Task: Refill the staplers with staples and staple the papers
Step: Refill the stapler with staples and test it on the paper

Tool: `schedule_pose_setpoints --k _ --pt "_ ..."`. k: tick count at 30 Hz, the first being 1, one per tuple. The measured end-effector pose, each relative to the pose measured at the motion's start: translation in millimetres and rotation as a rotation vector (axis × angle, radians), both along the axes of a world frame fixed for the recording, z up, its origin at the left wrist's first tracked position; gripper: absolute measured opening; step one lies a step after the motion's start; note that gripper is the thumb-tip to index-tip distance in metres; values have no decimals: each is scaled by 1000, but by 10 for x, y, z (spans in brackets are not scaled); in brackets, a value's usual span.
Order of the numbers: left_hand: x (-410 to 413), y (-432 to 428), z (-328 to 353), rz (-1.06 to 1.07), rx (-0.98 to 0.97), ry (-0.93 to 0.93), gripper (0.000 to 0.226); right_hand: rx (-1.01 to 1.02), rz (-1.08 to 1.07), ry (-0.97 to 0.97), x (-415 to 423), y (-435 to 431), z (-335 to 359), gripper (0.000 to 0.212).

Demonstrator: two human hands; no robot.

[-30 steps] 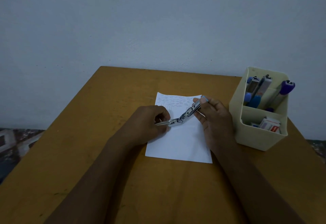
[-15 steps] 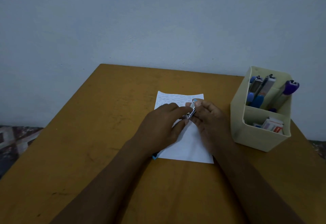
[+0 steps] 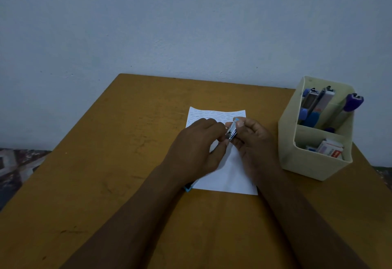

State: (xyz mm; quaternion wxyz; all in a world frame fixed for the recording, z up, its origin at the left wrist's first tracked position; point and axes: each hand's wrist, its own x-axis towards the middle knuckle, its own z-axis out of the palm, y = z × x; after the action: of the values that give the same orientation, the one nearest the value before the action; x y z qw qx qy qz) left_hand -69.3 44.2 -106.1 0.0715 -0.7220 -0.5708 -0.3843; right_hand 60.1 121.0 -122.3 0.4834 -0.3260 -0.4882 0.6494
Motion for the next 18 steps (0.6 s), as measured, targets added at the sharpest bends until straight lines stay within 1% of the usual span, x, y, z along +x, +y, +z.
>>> schedule_pose_setpoints --k 4,6,9,11,12,13,15,16,18 --pt "-23 -40 -18 -26 23 -29 27 27 -55 0 18 13 22 11" --pt "-34 -43 -31 -20 5 -29 31 33 -75 17 27 23 39 12" --pt "-18 -42 -17 -31 -50 -15 25 24 -60 34 36 32 40 13" --pt "-14 -53 -8 -49 -140 -40 10 32 -31 30 31 32 39 14" --pt "-16 -58 -10 -48 -189 -63 11 43 -14 26 28 27 41 15" --pt "-16 -58 -22 -45 -222 -73 24 53 3 25 24 25 43 16" --pt "-6 -48 -54 -39 -233 -25 49 57 30 37 20 20 47 16" --pt "1 -47 -57 -33 -220 13 57 52 38 47 19 16 49 16" --pt "-3 -49 -59 -29 -199 61 61 38 46 76 21 17 49 18"
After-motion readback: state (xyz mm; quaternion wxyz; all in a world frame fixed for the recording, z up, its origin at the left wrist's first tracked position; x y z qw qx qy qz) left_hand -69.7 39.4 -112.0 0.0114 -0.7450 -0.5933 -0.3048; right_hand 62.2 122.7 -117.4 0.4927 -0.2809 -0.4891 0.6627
